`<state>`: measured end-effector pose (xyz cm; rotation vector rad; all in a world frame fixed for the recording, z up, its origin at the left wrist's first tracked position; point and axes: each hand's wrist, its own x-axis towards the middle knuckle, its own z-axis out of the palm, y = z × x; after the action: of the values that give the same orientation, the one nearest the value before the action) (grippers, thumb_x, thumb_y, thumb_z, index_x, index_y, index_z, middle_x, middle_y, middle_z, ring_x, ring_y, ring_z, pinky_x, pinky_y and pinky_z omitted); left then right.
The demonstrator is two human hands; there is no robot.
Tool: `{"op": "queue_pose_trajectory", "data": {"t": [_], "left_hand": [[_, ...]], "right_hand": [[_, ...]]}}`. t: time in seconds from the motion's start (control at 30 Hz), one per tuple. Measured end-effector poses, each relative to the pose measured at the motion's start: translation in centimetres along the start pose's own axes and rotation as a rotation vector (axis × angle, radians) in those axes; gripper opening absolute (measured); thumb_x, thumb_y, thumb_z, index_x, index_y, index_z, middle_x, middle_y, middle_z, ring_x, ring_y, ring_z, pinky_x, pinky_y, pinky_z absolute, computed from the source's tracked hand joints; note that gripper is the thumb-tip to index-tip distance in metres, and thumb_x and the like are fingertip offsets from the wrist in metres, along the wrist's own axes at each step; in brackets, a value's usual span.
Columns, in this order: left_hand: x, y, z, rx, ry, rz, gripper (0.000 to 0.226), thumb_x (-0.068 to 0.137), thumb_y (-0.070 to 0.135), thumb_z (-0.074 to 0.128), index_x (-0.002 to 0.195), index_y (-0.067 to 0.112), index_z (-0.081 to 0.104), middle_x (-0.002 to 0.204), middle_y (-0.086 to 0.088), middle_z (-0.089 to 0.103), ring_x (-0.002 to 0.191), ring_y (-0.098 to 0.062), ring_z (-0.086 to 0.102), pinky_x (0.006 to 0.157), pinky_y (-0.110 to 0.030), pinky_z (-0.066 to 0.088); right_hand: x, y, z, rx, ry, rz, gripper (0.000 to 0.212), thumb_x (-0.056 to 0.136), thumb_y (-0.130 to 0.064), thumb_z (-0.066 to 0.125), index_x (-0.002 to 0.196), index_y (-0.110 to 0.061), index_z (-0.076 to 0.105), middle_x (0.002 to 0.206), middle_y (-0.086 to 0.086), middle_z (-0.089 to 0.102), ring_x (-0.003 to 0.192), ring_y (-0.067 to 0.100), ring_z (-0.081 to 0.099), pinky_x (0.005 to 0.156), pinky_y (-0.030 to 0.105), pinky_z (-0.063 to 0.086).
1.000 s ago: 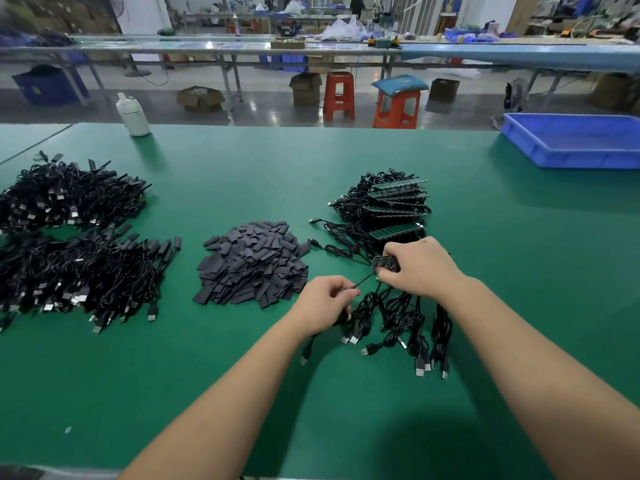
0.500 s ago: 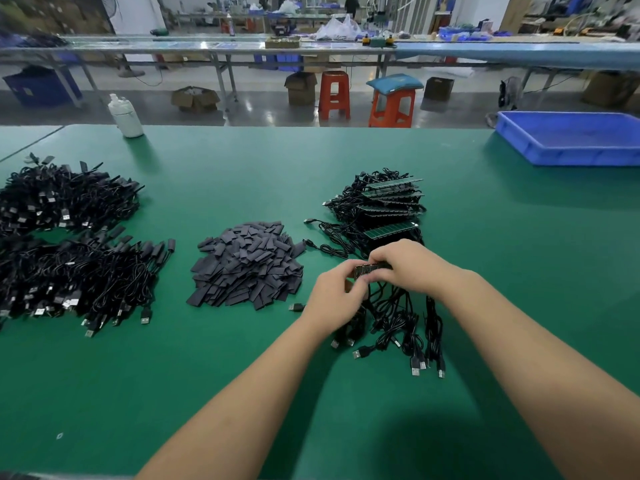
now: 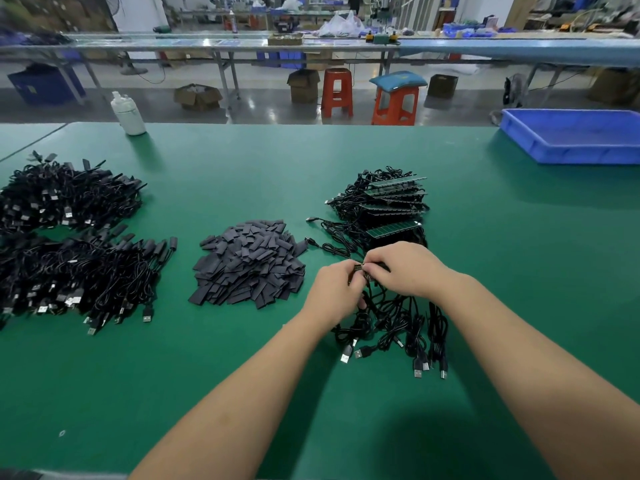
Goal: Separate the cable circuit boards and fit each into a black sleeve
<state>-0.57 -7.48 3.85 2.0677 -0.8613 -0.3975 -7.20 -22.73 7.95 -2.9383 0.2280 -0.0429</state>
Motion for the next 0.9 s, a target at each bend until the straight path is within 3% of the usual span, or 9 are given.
{"op": "queue_pose_trajectory", "data": {"t": [0.2,0.37,0.47,0.53,0.6,0.73,0.8,0.83,0.9], "left_hand": [[-0.1,-0.2,1.1,-0.028,0.056,-0.119,0.027,0.098,0.024,0.042,0.072,0.02,0.048,0.049,-0.001,0.064,0.047,-0.006,0.065,0.051,-0.029,0.05],[0.1,-0.4,1.5,-0.005,0.11,-0.156,0.03,0.101,0.023,0.04,0.073,0.017,0.051,0.055,-0.003,0.066,0.043,-0.002,0.062,0.037,-0.012,0.035],[0.2,-0.5,2.0,0.063,0.138,-0.159,0.03,0.101,0.022,0.039,0.075,0.015,0.053,0.061,-0.004,0.067,0.046,-0.004,0.064,0.044,-0.014,0.044],[0.2,-0.9,2.1,0.091,0.146,-0.183,0.03,0.101,0.023,0.039,0.078,0.012,0.055,0.068,-0.006,0.069,0.058,-0.014,0.069,0.061,-0.031,0.055],[0.3,-1.5,1.6,0.114,0.153,-0.194,0.03,0.102,0.024,0.041,0.082,0.009,0.057,0.074,-0.009,0.069,0.071,-0.024,0.07,0.072,-0.041,0.055],[-0.1,-2.0,-1.0,0.175,0.164,-0.119,0.022,0.098,0.031,0.052,0.086,0.021,0.066,0.081,0.002,0.059,0.077,-0.02,0.058,0.069,-0.029,0.043],[-0.4,-1.7,-2.7,0.133,0.134,-0.102,0.018,0.095,0.033,0.057,0.089,0.026,0.072,0.079,0.009,0.058,0.069,-0.006,0.053,0.066,-0.025,0.036],[-0.5,-1.5,-3.6,0.076,0.111,-0.099,0.017,0.093,0.033,0.059,0.085,0.026,0.073,0.072,0.011,0.061,0.061,-0.002,0.051,0.063,-0.025,0.037],[-0.5,-1.0,-5.3,-0.107,0.08,-0.1,0.013,0.09,0.027,0.064,0.082,0.026,0.073,0.07,0.006,0.069,0.058,-0.003,0.051,0.059,-0.026,0.044]], "right_hand": [[0.4,-0.5,1.2,-0.103,0.053,0.031,0.024,0.097,-0.041,0.044,0.098,-0.034,0.067,0.084,-0.01,0.069,0.083,0.016,0.062,0.065,0.03,0.043],[0.9,-0.9,2.1,-0.154,0.102,0.055,0.026,0.096,-0.041,0.043,0.098,-0.034,0.068,0.085,-0.009,0.07,0.081,0.017,0.063,0.062,0.029,0.039],[1.4,-1.2,2.7,-0.204,0.139,0.08,0.029,0.096,-0.038,0.042,0.094,-0.031,0.069,0.08,-0.007,0.07,0.075,0.017,0.062,0.062,0.029,0.036],[1.6,-1.0,3.1,-0.22,0.121,0.041,0.03,0.099,-0.037,0.039,0.095,-0.029,0.068,0.079,-0.008,0.069,0.078,0.016,0.061,0.079,0.033,0.041],[1.8,0.0,3.2,-0.28,0.117,0.022,0.031,0.101,-0.039,0.038,0.101,-0.029,0.067,0.089,-0.009,0.07,0.095,0.017,0.057,0.094,0.038,0.036],[1.7,1.8,3.6,-0.415,0.15,0.075,0.04,0.101,-0.039,0.047,0.135,-0.021,0.056,0.141,0.001,0.055,0.142,0.025,0.034,0.119,0.045,0.019],[1.5,1.0,3.9,-0.269,0.295,0.058,0.041,0.101,-0.031,0.049,0.138,-0.014,0.054,0.144,0.006,0.053,0.143,0.026,0.035,0.12,0.044,0.021],[1.3,0.0,4.1,-0.062,0.35,0.066,0.037,0.103,-0.029,0.047,0.134,-0.014,0.058,0.137,0.005,0.059,0.138,0.025,0.042,0.117,0.041,0.028],[0.7,-2.8,4.0,0.582,0.192,0.166,0.037,0.106,-0.039,0.035,0.128,-0.023,0.062,0.117,-0.003,0.071,0.122,0.017,0.058,0.103,0.035,0.04]]}}
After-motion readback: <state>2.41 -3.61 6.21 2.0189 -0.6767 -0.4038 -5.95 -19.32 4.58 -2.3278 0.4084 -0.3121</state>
